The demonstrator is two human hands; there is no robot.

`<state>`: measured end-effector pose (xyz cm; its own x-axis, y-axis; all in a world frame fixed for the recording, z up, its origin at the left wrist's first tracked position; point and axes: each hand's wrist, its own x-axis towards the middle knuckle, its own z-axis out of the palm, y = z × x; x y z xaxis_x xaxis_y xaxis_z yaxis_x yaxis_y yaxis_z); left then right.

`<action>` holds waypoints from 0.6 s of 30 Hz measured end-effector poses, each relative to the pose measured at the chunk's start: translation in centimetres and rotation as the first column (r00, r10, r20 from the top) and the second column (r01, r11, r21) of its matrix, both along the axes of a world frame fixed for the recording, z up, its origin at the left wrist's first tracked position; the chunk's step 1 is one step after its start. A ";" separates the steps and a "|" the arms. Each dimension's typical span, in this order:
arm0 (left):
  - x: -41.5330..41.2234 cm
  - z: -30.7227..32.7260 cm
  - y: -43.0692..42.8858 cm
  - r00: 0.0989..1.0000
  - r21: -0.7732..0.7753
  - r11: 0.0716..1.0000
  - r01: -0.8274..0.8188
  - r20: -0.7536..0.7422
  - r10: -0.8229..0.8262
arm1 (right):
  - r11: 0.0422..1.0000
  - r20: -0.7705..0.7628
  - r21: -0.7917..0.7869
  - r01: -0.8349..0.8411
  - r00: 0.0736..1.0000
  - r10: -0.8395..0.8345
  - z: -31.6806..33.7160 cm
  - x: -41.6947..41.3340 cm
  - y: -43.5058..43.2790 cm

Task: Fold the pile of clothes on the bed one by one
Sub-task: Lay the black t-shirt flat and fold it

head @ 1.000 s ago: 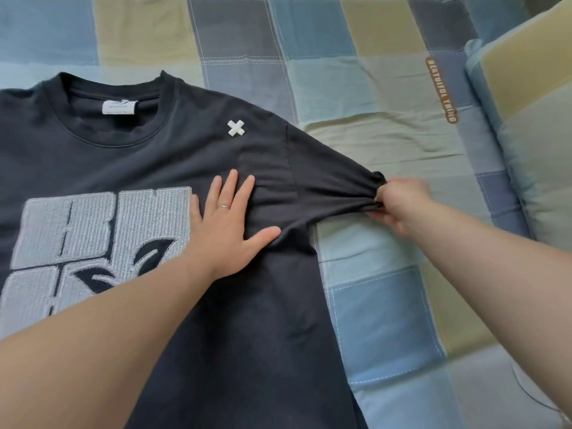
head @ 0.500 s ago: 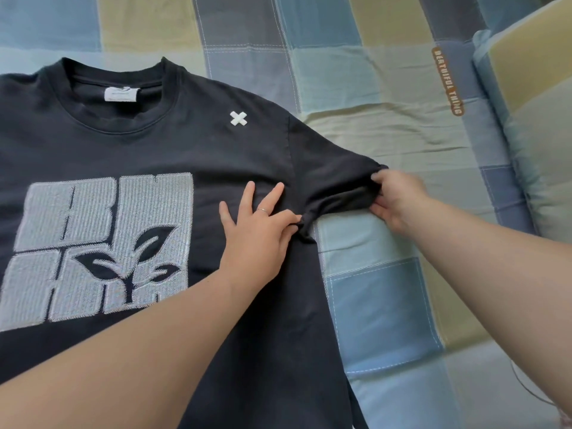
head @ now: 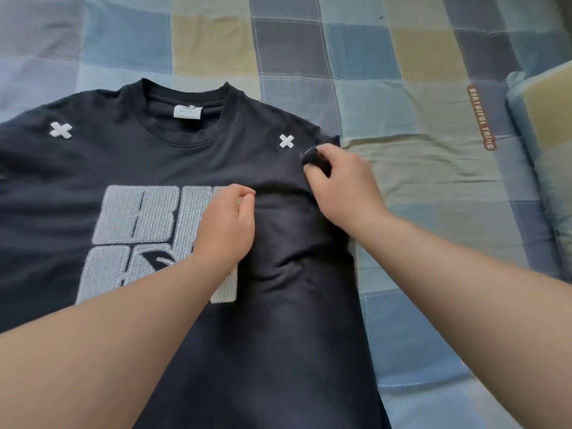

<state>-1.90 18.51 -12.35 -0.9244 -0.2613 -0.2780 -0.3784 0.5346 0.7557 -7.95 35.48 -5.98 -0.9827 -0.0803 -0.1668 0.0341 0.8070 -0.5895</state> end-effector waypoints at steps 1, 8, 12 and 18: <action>0.2 -0.1 -1.5 1.000 -0.050 0.999 -0.013 0.015 0.014 | 0.985 0.092 0.074 -0.159 0.984 0.152 0.0 0.8 -2.0; 3.2 -1.3 -8.3 0.961 -0.391 0.878 0.277 0.130 -0.245 | 0.951 -0.377 0.287 -0.115 0.899 0.222 -1.9 3.4 -6.2; 4.2 -1.9 -9.6 0.902 -0.365 0.825 0.431 0.200 -0.383 | 0.906 0.163 0.382 0.181 0.952 -0.259 -4.2 1.8 -4.7; 5.5 -2.3 -11.7 0.835 -0.328 0.768 0.550 0.215 -0.506 | 0.925 0.178 0.378 0.045 0.977 -0.120 -5.4 3.6 -5.7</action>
